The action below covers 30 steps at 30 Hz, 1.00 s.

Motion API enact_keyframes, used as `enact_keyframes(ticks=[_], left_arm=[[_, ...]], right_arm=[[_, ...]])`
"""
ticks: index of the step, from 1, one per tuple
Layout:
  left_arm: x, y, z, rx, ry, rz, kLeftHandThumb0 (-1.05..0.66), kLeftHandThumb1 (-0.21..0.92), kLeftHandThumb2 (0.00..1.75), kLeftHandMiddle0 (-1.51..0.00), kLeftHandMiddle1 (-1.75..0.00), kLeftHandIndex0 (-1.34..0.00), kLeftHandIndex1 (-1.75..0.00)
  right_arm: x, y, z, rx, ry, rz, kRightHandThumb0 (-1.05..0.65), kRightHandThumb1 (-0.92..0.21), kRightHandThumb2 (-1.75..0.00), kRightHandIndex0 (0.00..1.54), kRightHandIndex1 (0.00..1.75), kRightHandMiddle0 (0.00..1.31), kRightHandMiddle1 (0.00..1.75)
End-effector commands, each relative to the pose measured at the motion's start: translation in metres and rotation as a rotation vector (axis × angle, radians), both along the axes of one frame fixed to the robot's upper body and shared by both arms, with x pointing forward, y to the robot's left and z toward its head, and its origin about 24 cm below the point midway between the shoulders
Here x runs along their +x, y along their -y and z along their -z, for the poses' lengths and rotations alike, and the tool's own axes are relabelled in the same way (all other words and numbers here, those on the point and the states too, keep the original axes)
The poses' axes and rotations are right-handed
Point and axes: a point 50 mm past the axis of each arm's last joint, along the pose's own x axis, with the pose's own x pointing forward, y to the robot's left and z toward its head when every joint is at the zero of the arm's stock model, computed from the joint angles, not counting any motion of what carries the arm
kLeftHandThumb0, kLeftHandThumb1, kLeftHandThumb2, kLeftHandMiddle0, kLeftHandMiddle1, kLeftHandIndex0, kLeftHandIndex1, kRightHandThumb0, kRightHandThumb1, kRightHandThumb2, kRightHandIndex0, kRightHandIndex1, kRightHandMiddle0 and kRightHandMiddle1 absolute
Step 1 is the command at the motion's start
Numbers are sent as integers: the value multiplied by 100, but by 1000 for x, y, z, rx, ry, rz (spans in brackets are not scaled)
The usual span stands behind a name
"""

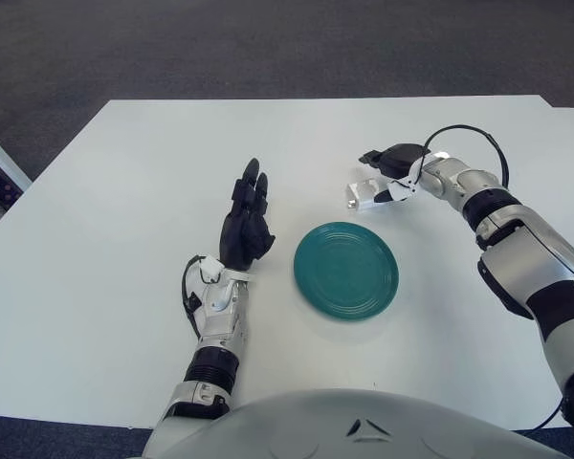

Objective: Put the charger into the plate.

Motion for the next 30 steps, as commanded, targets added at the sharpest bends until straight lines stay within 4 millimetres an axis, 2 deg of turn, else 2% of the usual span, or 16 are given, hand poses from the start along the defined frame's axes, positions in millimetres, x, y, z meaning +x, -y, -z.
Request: enact_keyframes(ticks=[1, 15, 30], left_arm=[[-42, 37, 52, -206, -261, -51, -100, 92, 76, -6, 0, 0, -28], [-46, 34, 54, -225, -249, -50, -100, 92, 75, -6, -1, 0, -32], [-42, 37, 51, -223, -244, -35, -97, 92, 84, -8, -1, 0, -32]], right_arm=[[3, -6, -7, -44, 6, -39, -80, -92, -55, 25, 1, 0, 33], [-2, -6, 4, -61, -26, -53, -81, -92, -58, 23, 0, 0, 32], [-9, -5, 20, -67, -43, -47, -83, -92, -61, 25, 1, 0, 32]])
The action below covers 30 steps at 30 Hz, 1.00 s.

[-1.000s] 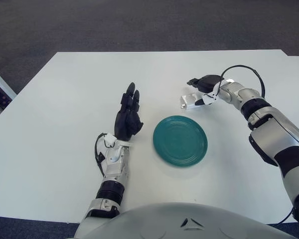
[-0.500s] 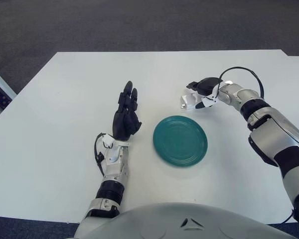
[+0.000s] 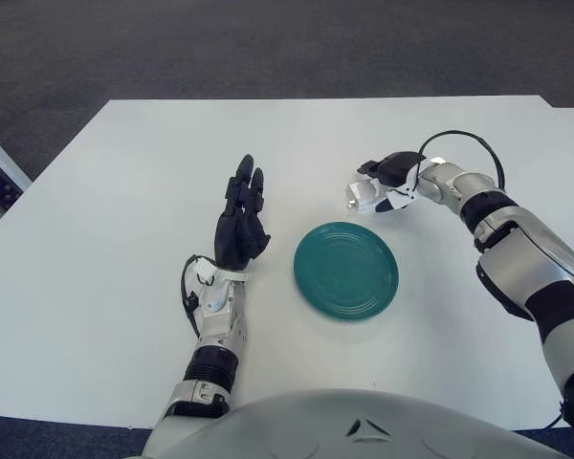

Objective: Put the charger into the plate.

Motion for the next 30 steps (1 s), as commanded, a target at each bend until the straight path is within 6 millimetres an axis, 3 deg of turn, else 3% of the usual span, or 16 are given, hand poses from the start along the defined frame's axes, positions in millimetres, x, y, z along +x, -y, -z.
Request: enact_keyframes(ticks=[1, 14, 24, 26, 27, 28, 29, 30], left_arm=[[-41, 41, 55, -214, -298, -27, -97, 92, 84, -8, -1, 0, -32], [-41, 47, 55, -332, -355, -36, -92, 92, 80, -11, -1, 0, -48], [-41, 48, 50, -323, -321, -37, -93, 92, 78, -12, -1, 0, -53], [-42, 48, 50, -336, -330, -40, -93, 92, 78, -12, 0, 0, -54], [-42, 48, 50, -344, -336, -41, -93, 92, 77, -12, 0, 0, -54], [-42, 48, 51, -361, -352, -46, -93, 92, 77, -12, 0, 0, -54], [-42, 48, 51, -373, -363, -49, -92, 92, 77, -12, 0, 0, -55], [-42, 48, 52, -382, -372, -53, -92, 92, 77, -12, 0, 0, -55]], right_arm=[[-4, -3, 9, -10, -4, -9, -83, -92, -61, 26, 1, 0, 32], [-11, -3, 27, -35, -4, -2, -81, -92, -62, 30, 2, 0, 33], [-16, -1, 37, -50, -2, 17, -79, -92, -61, 36, 3, 0, 39], [-16, -1, 37, -46, 11, 18, -78, -92, -59, 31, 80, 0, 72], [-16, -1, 37, -45, 19, 17, -79, -92, -59, 37, 114, 0, 105], [-16, -1, 37, -43, 28, 11, -79, -92, -58, 39, 126, 0, 117], [-16, -1, 37, -41, 34, 7, -79, -92, -58, 46, 143, 10, 138], [-16, -1, 37, -38, 45, -1, -79, -92, -58, 48, 150, 13, 145]])
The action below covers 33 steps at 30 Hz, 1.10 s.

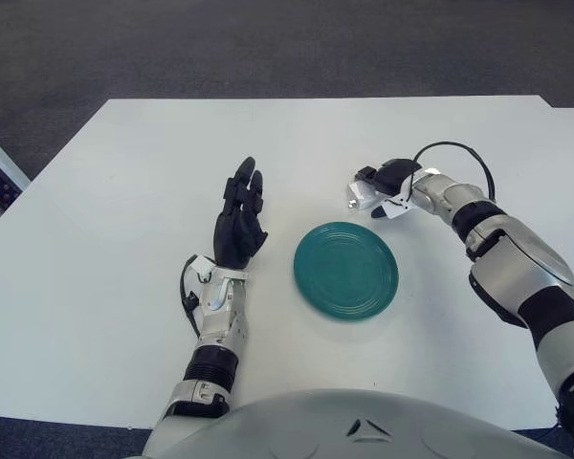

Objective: Put the charger into the plate.

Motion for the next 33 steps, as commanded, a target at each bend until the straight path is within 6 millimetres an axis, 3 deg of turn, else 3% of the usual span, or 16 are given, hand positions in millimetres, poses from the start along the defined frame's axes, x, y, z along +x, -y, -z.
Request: enact_keyframes(ticks=[1, 5, 9, 18, 29, 33], left_arm=[[-44, 49, 48, -312, -320, -58, -92, 92, 76, -13, -1, 0, -56], [-44, 49, 47, -340, -323, -61, -91, 92, 72, -15, -1, 0, -61], [-44, 49, 45, -371, -314, -71, -90, 92, 67, -16, -1, -1, -67], [-45, 46, 44, -397, -322, -77, -87, 92, 60, -19, -1, -3, -74], [-43, 41, 43, -387, -313, -76, -87, 92, 56, -20, -1, -4, -76], [-44, 40, 44, -386, -326, -80, -86, 92, 55, -20, -1, -4, -76]], right_arm=[[-10, 4, 19, -40, -23, -14, -76, -92, -59, 56, 159, 27, 156], [-11, 4, 18, -23, 8, -26, -68, -92, -60, 71, 171, 50, 171], [-10, 5, 15, -7, 61, -47, -59, -92, -63, 79, 174, 59, 174], [-8, 6, 14, 19, 90, -23, -45, -92, -68, 79, 175, 62, 175], [-6, 5, 11, 56, 102, 11, -42, -92, -72, 75, 175, 61, 175], [-1, 7, 1, 74, 121, 15, -43, -92, -72, 78, 175, 64, 175]])
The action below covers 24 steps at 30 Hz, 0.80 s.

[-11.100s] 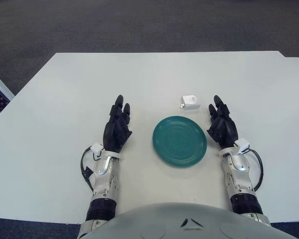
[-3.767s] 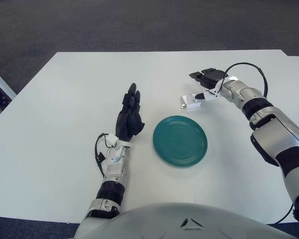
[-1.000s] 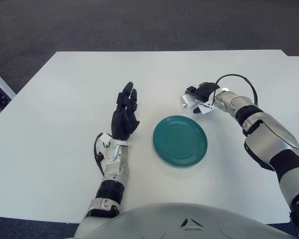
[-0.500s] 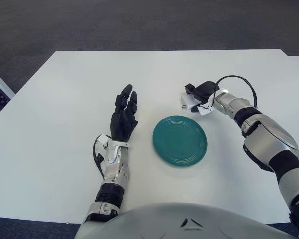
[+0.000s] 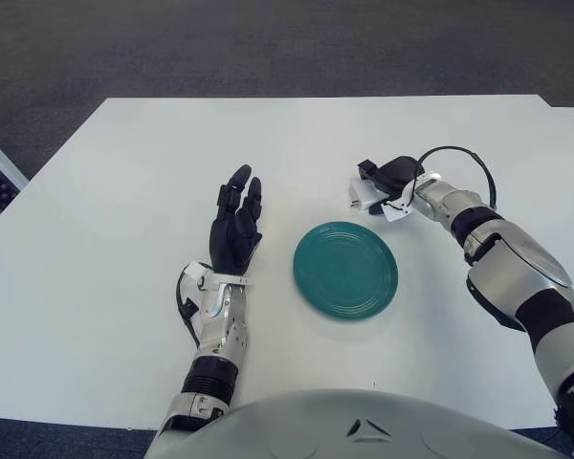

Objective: Put the charger into the plate.

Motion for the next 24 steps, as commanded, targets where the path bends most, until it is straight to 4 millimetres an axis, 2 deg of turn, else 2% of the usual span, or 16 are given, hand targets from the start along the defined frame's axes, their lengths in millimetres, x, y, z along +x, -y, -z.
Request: enact_keyframes(ticks=[1, 6, 10, 14, 19, 24], left_arm=[[-37, 43, 39, -252, -251, -55, -86, 92, 55, -20, -1, -4, -76], [-38, 41, 39, -262, -256, -63, -85, 92, 56, -19, 0, -3, -76], [-40, 37, 40, -211, -254, -64, -86, 92, 58, -19, 0, -3, -76], [-41, 33, 41, -185, -256, -66, -87, 92, 62, -20, 0, -1, -74], [-42, 29, 42, -173, -262, -67, -87, 92, 66, -20, 0, 0, -72], [-43, 27, 43, -171, -264, -56, -87, 92, 68, -20, 0, -1, -72]], right_arm=[[3, 5, -6, 14, 6, 24, -43, -92, -72, 79, 175, 64, 175], [10, 3, -22, 21, 31, 4, -43, -92, -72, 82, 175, 67, 175], [19, -5, -53, 22, 72, -89, -44, -92, -71, 83, 175, 68, 175], [18, -12, -78, 30, 105, -205, -44, -92, -70, 84, 175, 68, 175], [12, -16, -87, 50, 101, -271, -44, -92, -69, 87, 175, 68, 175], [-3, -25, -95, 66, 84, -354, -44, -92, -68, 88, 175, 69, 175]])
